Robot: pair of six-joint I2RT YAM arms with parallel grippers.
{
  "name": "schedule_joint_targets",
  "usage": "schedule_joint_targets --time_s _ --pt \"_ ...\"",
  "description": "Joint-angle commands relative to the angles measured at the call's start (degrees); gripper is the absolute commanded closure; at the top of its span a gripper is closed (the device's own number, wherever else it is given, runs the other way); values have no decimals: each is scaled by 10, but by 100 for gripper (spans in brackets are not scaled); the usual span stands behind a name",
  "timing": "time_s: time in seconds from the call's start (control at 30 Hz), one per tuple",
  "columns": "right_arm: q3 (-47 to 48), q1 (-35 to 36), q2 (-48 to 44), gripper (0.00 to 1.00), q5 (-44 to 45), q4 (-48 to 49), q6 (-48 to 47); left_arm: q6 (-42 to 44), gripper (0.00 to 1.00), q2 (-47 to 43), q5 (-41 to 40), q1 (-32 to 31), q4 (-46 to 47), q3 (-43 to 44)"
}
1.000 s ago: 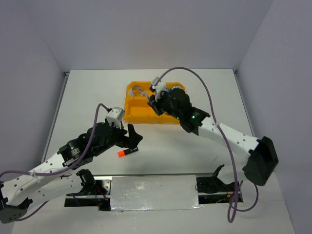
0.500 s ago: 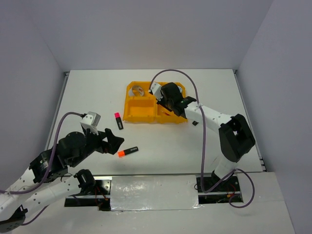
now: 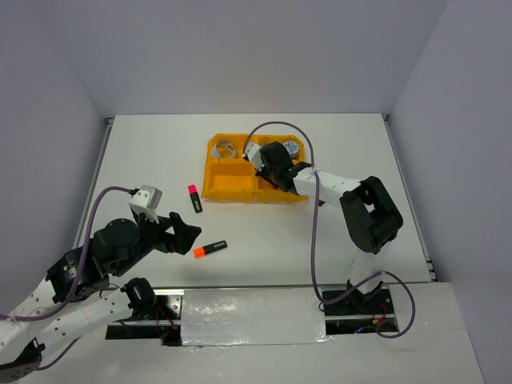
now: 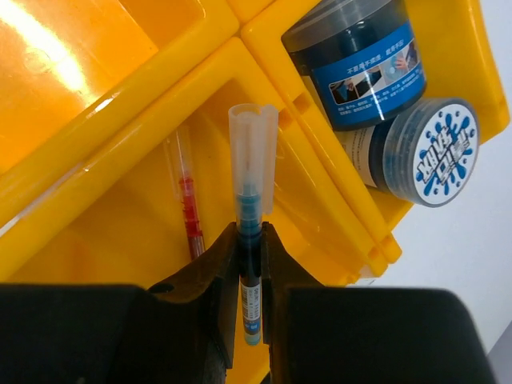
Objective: Sort the stationery into containers
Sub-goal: Place the pen in the storage box.
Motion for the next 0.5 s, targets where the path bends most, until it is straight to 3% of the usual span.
schedule_joint_targets --time_s 0.0,0.03,0.07,0.17,0.2,0.23,0.27,0.47 --pt "-7 -2 2 84 14 41 18 -4 1 -8 -13 -2 9 0" --pt "-8 -1 0 81 13 42 19 -4 1 -8 -14 -1 9 0" --pt "-10 -2 -1 68 12 42 23 -4 1 -7 -16 -1 9 0" --pt "-3 -1 -10 53 15 34 35 -4 1 1 -18 -2 9 2" --pt "-3 -1 -16 41 16 28 44 -6 1 4 -19 -2 7 3" --pt "-3 -1 -21 14 15 26 45 -6 1 7 -20 -2 6 4" --pt "-6 -2 -25 1 14 26 45 -8 1 13 -24 -1 4 4" --pt "-17 -1 -85 0 24 17 58 -42 1 51 -71 2 -18 14"
